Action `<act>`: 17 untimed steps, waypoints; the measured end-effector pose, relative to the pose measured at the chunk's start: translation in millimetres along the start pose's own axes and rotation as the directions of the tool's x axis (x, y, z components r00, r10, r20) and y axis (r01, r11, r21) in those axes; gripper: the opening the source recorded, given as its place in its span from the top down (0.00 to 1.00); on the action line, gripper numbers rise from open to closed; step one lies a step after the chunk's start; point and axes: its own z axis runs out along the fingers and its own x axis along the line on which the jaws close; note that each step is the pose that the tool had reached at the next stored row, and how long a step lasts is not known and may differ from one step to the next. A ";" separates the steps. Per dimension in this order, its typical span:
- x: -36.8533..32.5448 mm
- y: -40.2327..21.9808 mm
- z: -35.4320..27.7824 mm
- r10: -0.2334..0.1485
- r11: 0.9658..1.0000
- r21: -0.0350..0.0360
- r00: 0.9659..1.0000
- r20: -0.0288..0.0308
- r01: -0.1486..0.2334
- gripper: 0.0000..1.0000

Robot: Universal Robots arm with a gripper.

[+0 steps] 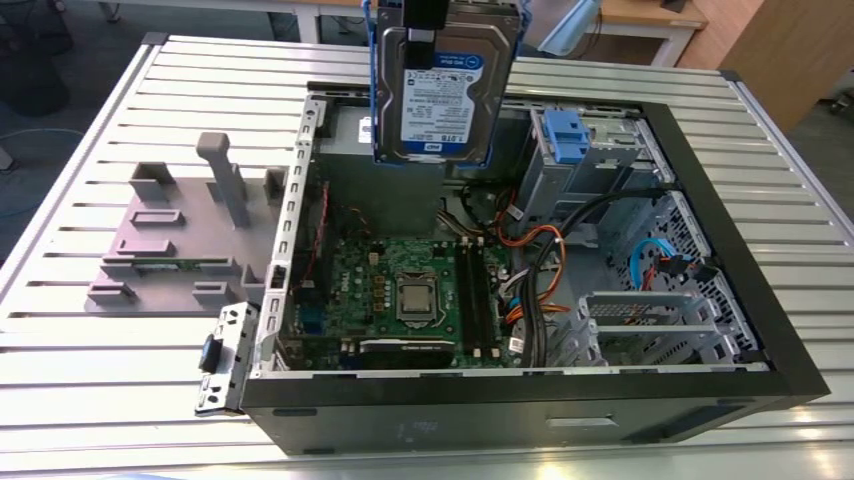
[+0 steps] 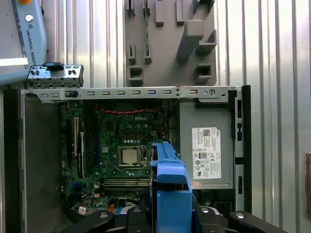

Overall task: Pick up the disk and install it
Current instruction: 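Pick up the disk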

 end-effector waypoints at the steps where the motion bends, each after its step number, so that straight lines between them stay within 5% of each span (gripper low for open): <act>1: 0.3 0.0 0.0 0.000 1.000 0.000 1.000 0.000 0.000 0.64; 17: 4.8 -0.2 0.0 0.000 1.000 0.000 1.000 0.000 0.000 0.64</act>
